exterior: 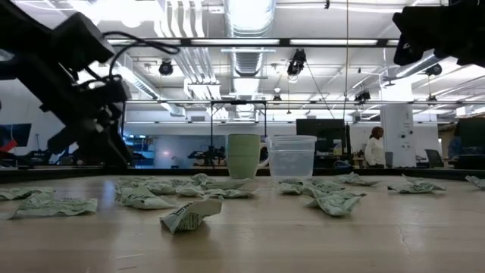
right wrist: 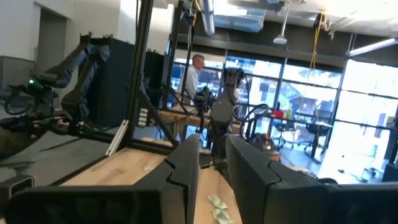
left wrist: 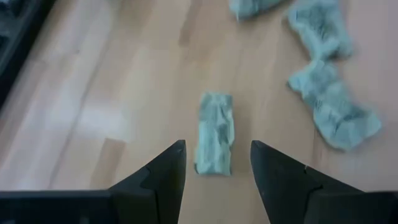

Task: Pick and place Stevia / Truvia into bins
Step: Put the stevia packet into the transparent container

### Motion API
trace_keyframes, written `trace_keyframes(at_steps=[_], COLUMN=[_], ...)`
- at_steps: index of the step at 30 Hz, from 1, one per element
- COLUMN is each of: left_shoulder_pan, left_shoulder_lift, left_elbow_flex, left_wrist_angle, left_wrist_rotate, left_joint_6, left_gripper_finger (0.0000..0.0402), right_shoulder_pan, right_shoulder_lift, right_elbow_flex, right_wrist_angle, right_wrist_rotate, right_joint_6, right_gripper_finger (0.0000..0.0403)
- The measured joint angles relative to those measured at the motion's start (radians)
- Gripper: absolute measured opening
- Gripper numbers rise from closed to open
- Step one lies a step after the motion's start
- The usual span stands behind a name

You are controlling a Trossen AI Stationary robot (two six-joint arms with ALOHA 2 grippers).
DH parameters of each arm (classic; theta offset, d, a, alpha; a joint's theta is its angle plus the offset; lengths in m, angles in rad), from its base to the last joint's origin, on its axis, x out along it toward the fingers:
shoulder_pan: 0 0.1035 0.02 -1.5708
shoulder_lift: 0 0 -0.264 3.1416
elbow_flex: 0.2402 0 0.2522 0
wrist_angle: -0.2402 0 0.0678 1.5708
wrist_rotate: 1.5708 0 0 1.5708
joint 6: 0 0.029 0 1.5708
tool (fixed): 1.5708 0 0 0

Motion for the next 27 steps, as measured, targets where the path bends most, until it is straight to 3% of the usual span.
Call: trace_keyframes(at_steps=[10, 19, 23, 27], left_shoulder_pan=[0.074, 0.219, 0.276, 0.295], left_shoulder_lift=[0.170, 0.178, 0.180, 0.187], left_elbow_flex=[0.038, 0.040, 0.038, 0.038], left_wrist_angle=[0.068, 0.103, 0.102, 0.103], left_wrist_rotate=[0.012, 0.212, 0.311, 0.361], left_joint_6=[0.023, 0.040, 0.041, 0.056], left_gripper_finger=[0.0164, 0.0160, 0.0131, 0.0078], right_shoulder_pan=[0.000, 0.000, 0.000, 0.000], right_shoulder_lift=[0.047, 0.059, 0.062, 0.062], right_elbow_flex=[0.000, 0.000, 0.000, 0.000], right_wrist_angle=[0.002, 0.006, 0.006, 0.006], right_wrist_rotate=[-0.001, -0.001, 0.000, 0.000], right_joint_6=[0.093, 0.107, 0.099, 0.103], right_gripper_finger=[0.0073, 0.0073, 0.0073, 0.0073])
